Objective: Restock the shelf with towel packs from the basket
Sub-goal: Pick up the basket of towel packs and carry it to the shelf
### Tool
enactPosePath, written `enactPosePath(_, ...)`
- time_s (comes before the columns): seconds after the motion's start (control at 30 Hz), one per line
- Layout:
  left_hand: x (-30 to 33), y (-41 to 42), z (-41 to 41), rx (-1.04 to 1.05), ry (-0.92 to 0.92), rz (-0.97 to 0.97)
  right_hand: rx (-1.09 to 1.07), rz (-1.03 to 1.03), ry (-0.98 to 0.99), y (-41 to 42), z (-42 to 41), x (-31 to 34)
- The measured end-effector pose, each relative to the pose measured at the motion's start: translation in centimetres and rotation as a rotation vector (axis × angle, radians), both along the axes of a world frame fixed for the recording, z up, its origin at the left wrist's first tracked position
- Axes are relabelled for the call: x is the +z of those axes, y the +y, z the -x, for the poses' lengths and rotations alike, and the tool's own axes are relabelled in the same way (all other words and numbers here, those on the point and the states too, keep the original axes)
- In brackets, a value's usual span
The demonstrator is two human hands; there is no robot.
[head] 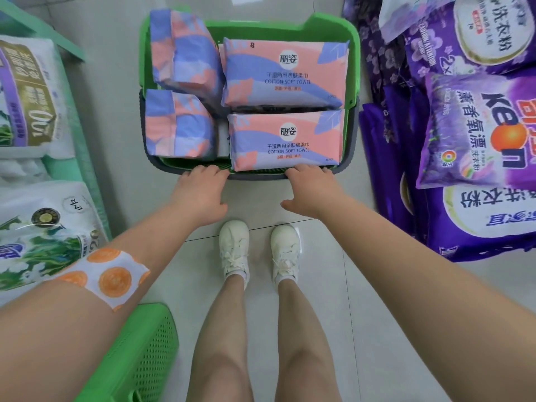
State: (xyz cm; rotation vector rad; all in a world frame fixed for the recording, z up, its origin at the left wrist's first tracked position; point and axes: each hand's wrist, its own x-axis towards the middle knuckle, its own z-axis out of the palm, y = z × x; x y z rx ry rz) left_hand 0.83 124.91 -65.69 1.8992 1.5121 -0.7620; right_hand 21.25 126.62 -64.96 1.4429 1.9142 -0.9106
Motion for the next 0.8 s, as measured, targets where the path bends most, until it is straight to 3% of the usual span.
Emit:
enactPosePath(0.1, 0.9, -0.2, 0.1, 0.027, -0.007, -0.097, 0.016, -0.064, -0.012, 0.3, 0.2, 0.9)
enactPosePath(0.23, 2.1, 0.2, 0.4, -0.043, -0.022, -0.392, 0.004, -0.168, 0.014, 1.8, 0.0, 2.4)
enactPosePath(0.33, 3.0, 1.9, 0.3, -0.066, 0.004, -0.467, -0.012, -0.224, 0.030, 3.3, 0.0, 3.4)
enactPosePath(0.53, 5.5, 7.2, -0.3, -0.051, 0.037, -0.447, -0.032, -0.301, 0.071, 6.8, -0.2, 5.5)
enactPosePath(0.8, 8.5, 10.6, -0.2, -0.210, 0.056, -0.316, -0.099, -0.148, 0.122, 9.0, -1.1, 8.5)
